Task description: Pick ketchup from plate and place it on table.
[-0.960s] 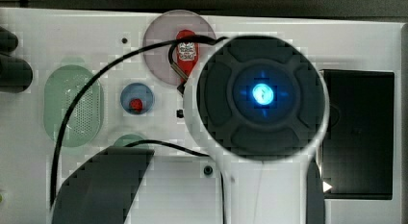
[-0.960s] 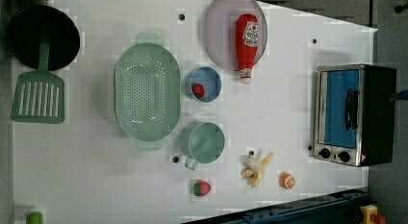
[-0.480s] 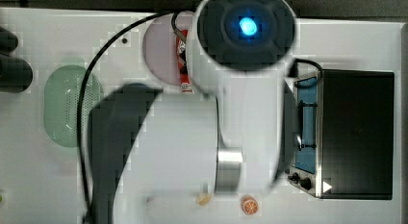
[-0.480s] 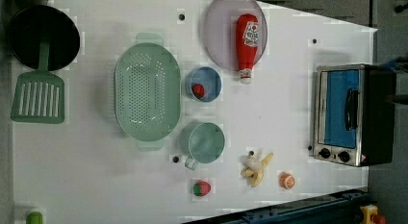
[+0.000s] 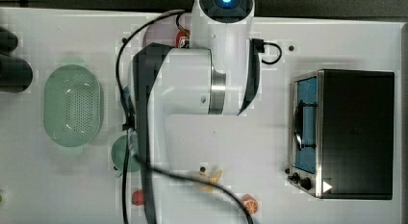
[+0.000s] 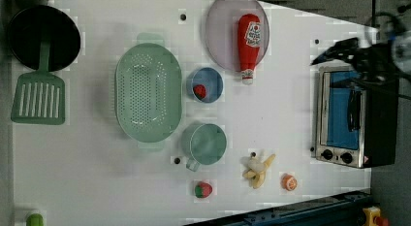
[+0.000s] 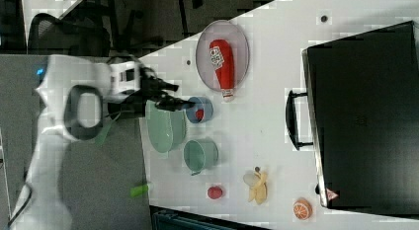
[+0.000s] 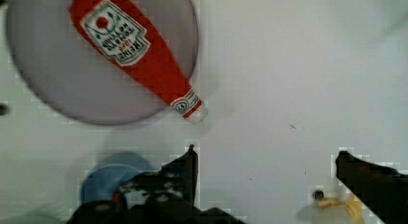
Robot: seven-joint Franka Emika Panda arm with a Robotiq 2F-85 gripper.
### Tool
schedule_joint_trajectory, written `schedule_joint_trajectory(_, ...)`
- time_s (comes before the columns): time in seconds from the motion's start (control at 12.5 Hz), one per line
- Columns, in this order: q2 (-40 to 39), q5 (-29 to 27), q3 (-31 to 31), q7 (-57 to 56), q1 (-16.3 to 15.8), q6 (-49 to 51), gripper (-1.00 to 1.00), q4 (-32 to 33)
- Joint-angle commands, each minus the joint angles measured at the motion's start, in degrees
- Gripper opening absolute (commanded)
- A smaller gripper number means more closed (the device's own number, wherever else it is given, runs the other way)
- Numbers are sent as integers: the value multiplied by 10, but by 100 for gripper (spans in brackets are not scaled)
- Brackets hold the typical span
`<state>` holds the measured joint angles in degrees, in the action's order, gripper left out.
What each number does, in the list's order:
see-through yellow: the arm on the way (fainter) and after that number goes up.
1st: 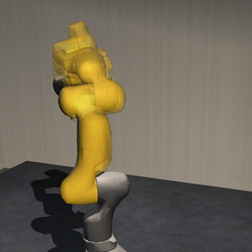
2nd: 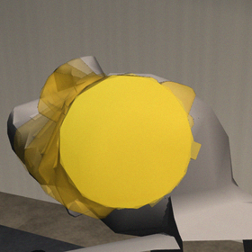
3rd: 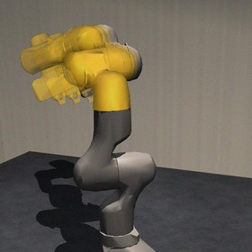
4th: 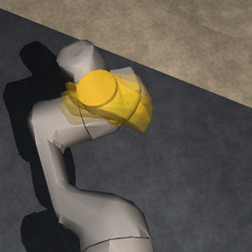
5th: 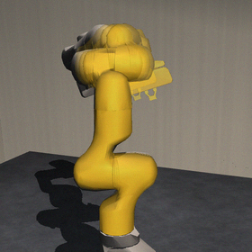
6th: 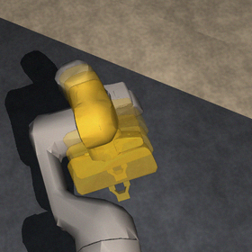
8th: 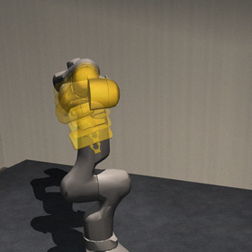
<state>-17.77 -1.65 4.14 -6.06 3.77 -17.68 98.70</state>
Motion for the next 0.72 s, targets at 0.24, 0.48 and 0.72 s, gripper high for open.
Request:
schedule_joint_trajectory(0.24, -79, 6, 17, -206, -14, -129, 100, -2)
schedule_joint_trajectory(0.48, -136, 11, 17, -298, -26, -235, 100, -2)
schedule_joint_trajectory(0.72, -180, 19, 17, -327, -36, -309, 100, -3)
